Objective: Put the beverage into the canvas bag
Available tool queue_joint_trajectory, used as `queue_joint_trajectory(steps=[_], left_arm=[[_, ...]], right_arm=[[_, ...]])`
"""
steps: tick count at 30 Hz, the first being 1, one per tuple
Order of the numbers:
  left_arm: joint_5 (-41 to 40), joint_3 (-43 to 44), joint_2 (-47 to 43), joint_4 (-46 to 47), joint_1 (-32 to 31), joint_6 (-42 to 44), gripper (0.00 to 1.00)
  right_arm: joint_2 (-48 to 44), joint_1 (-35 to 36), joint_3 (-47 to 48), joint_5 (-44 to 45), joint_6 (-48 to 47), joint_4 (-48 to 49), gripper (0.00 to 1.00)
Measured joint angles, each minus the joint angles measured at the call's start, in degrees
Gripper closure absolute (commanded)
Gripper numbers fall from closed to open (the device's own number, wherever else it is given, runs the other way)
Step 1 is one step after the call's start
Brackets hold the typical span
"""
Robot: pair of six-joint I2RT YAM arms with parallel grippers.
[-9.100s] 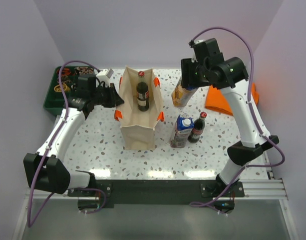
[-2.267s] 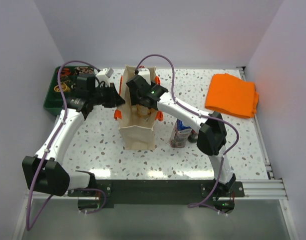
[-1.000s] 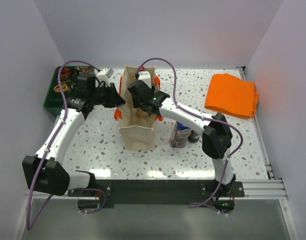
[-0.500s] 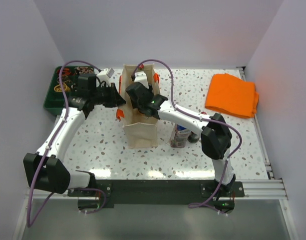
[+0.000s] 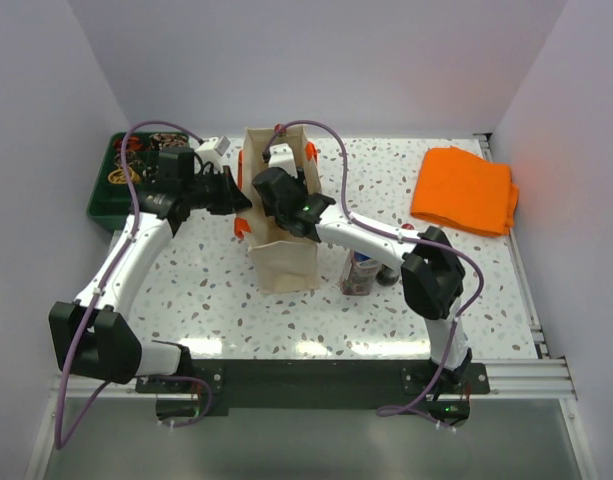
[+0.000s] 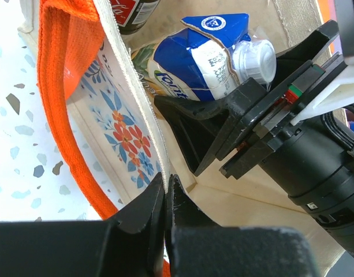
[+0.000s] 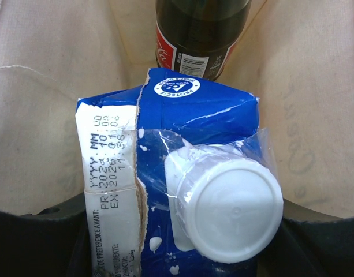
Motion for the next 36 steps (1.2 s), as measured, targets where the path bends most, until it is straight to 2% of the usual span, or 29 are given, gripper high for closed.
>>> queue_joint_trajectory(steps=[25,36], left_arm=[[0.02,0.00,0.13,0.11,0.00,-0.04,1.00],[-0.02,0.00,0.13,0.28,0.00,-0.04,1.00]], right_arm=[[-2.25,-0.02,-1.49,-0.90,-1.99,2.43,1.00],[-0.70,-0.02,4.63,-1.31,-4.42,1.57,1.00]])
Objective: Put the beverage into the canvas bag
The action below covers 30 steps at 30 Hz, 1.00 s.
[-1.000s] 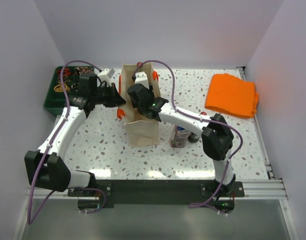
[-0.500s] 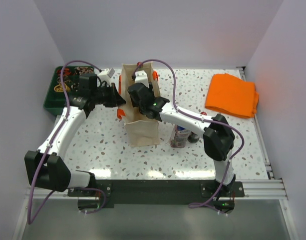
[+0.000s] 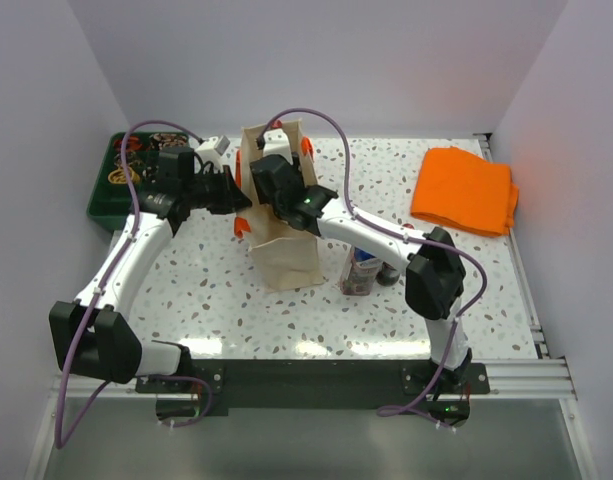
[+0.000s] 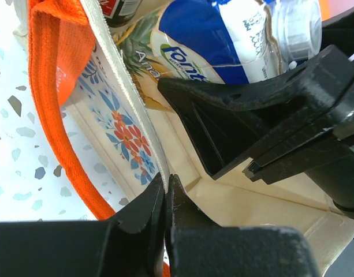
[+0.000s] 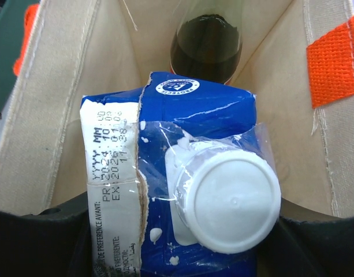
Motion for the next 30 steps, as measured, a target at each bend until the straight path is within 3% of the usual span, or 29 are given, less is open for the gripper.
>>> queue_joint_trajectory(steps=[30], left_arm=[[-0.02,0.00,-0.02,0.11,0.00,0.02,1.00]], right_arm=[[3.56,-1.09,1.33,1.86,1.60,2.05,1.00]])
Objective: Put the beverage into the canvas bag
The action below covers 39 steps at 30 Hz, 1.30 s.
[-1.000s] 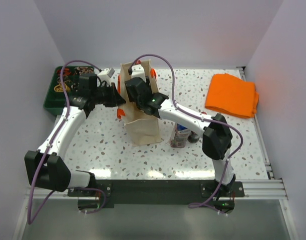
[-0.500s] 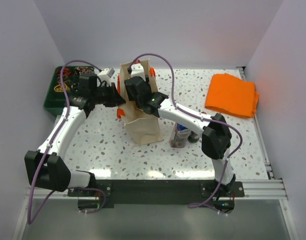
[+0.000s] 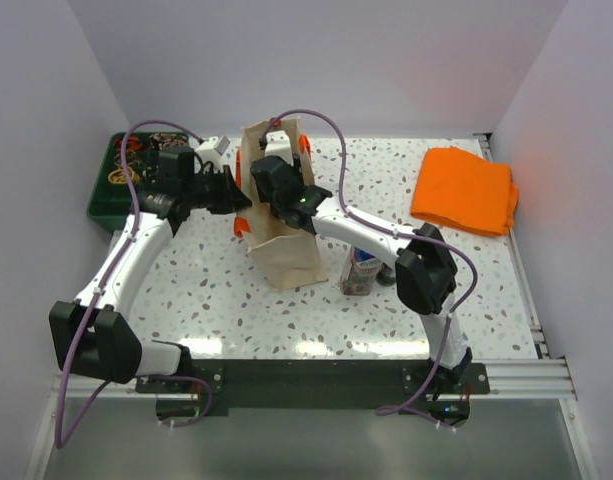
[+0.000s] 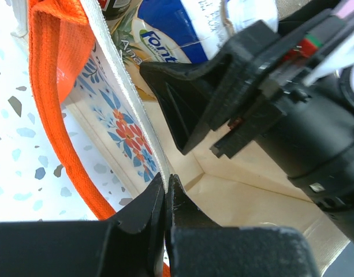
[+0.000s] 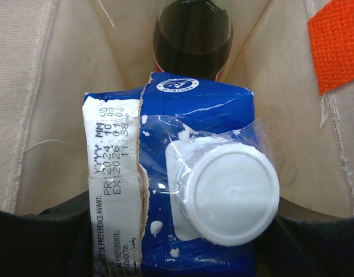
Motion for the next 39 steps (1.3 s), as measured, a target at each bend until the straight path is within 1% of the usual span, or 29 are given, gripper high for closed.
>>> queue_joint_trajectory(steps=[12,14,15,16,18,21,23,24,27,29,30,35,39], left_arm=[[0.00,0.00,0.00,0.00,0.00,0.02,1.00],[0.00,0.00,0.00,0.00,0.00,0.00,1.00],[0.00,0.00,0.00,0.00,0.00,0.02,1.00],[0.00,0.00,0.00,0.00,0.00,0.02,1.00],[0.00,0.00,0.00,0.00,0.00,0.02,1.00],[0.00,0.00,0.00,0.00,0.00,0.00,1.00],[0.00,0.00,0.00,0.00,0.00,0.02,1.00],[0.00,0.00,0.00,0.00,0.00,0.02,1.00],[0.00,0.00,0.00,0.00,0.00,0.00,1.00],[-0.02,0.00,0.00,0.00,0.00,0.00,1.00],[-0.02,0.00,0.00,0.00,0.00,0.00,1.00],[-0.02,-0.02,0.00,0.00,0.00,0.02,1.00],[-0.02,-0.02,0.00,0.00,0.00,0.02,1.00]], right_arm=[[1.70,-0.57,0.00,1.16,3.34,-0.37,1.00],[1.75,-0.57,0.00,1.36,3.82,-0.50,0.91],[1.75,-0.57,0.00,1.44,4.07,-0.61,0.81],[1.75,-0.57,0.00,1.51,4.31,-0.74,0.74],[1.75,-0.61,0.00,1.57,4.68,-0.90,0.63],[1.75,-0.68,0.00,1.57,5.16,-1.18,0.54],[1.75,-0.76,0.00,1.55,5.49,-1.36,0.51],[1.75,-0.79,0.00,1.51,5.60,-1.44,0.47],[1.75,-0.96,0.02,1.18,6.08,-1.77,0.41],[1.75,-1.11,0.02,0.90,6.43,-2.08,0.39],[1.75,-1.20,0.09,0.66,6.54,-2.25,0.37],[1.90,-1.99,1.03,-0.68,7.48,-4.15,0.36],[3.63,-2.49,4.09,-1.49,8.24,-6.49,0.34]])
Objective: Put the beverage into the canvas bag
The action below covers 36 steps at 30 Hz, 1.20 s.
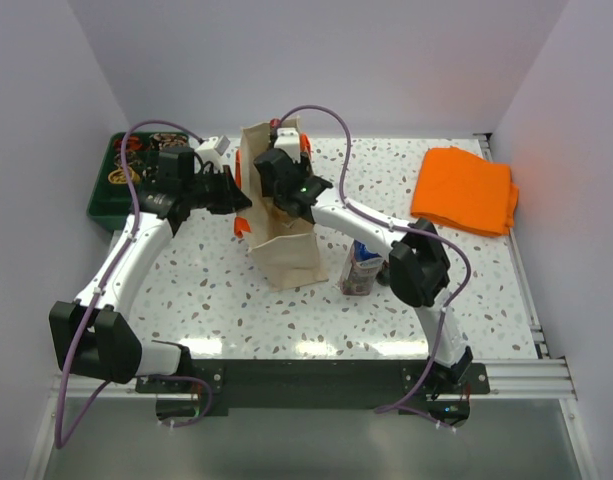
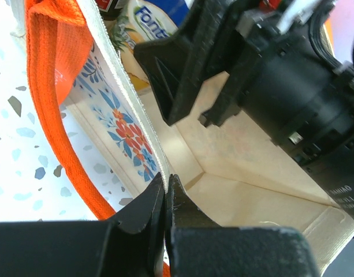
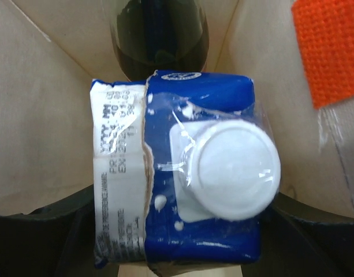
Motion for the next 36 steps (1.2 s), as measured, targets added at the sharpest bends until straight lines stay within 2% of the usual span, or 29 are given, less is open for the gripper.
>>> queue_joint_trajectory(steps=[7,14,36], left_arm=[[0.00,-0.44,-0.02,0.24,0.02,0.02,1.00],[0.04,-0.74,-0.04,0.42,0.00,0.02,1.00],[0.02,-0.74,-0.04,0.46,0.00,0.02,1.00]], right_arm=[[2.75,-0.28,4.31,-0.02,0.26,-1.92,0.31],[2.78,-0.26,5.14,-0.22,0.68,-2.03,0.24],[2.23,-0.24,4.92,-0.35,0.02,-1.92,0.16]])
